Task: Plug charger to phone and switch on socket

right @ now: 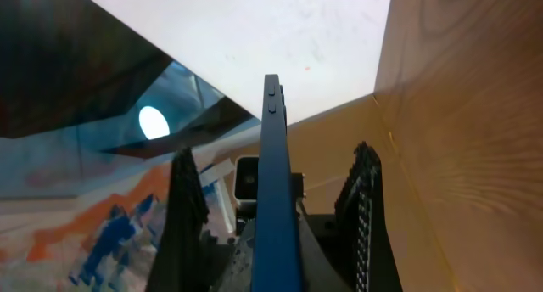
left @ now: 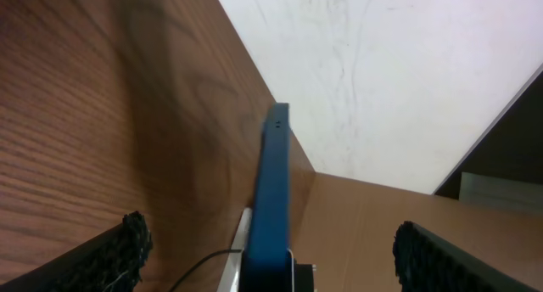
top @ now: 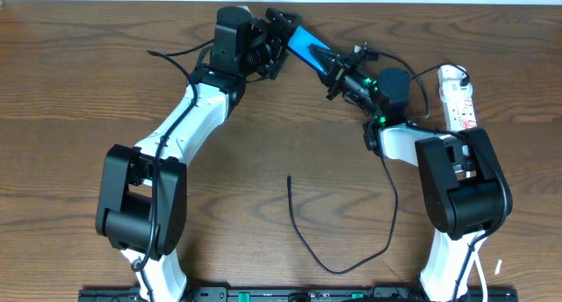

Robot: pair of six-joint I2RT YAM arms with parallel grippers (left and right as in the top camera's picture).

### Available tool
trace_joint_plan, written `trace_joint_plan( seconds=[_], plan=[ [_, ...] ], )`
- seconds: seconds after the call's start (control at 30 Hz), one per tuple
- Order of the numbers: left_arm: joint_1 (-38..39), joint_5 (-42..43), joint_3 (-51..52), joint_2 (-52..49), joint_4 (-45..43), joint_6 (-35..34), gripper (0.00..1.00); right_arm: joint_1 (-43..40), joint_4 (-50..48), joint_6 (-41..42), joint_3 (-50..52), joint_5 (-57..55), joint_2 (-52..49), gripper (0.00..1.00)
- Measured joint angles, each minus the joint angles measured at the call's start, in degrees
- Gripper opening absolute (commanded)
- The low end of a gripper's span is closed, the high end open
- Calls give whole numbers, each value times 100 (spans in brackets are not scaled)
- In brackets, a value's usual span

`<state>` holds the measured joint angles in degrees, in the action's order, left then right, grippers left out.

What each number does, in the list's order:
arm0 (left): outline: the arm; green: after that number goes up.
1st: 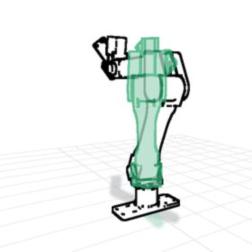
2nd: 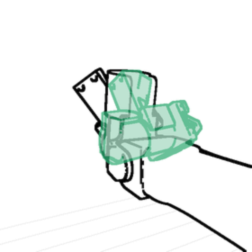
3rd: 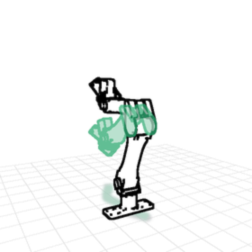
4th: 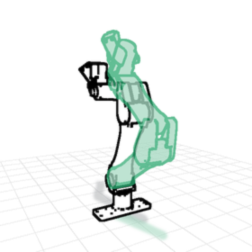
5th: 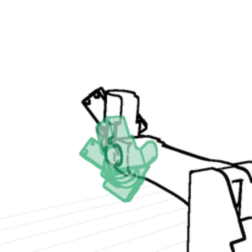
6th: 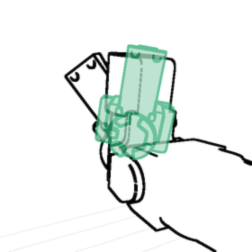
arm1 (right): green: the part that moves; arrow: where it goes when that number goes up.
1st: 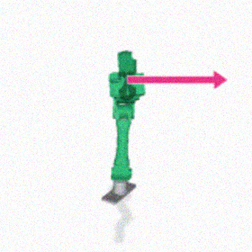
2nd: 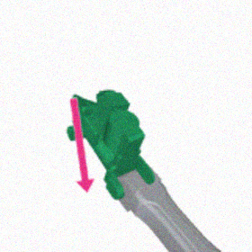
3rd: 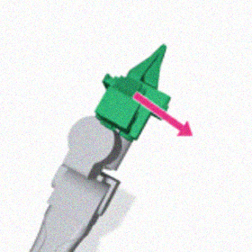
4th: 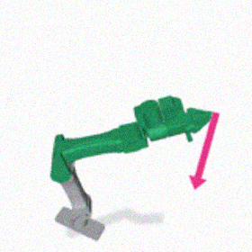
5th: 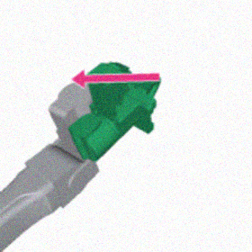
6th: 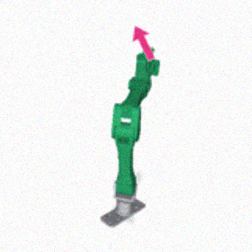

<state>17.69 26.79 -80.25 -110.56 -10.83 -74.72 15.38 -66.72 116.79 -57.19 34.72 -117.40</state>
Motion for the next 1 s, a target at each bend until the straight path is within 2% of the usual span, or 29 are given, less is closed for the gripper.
trace_joint_plan(
  seconds=[0.37, 0.67, 0.9, 1.0],
  plan=[
    [0, -7, 0, 0, 0, 2, 82, 168, 0, 0, 2, 17, 0, 2],
    [0, -22, 0, 0, 9, 13, 49, 168, 0, 0, 2, 17, 0, 2],
    [0, -15, 0, 0, 9, 46, 38, 168, 0, 0, 2, 20, 0, 2],
    [0, -17, 0, 0, 7, 44, 36, 168, 0, 0, 0, 20, 0, 2]
  ],
)
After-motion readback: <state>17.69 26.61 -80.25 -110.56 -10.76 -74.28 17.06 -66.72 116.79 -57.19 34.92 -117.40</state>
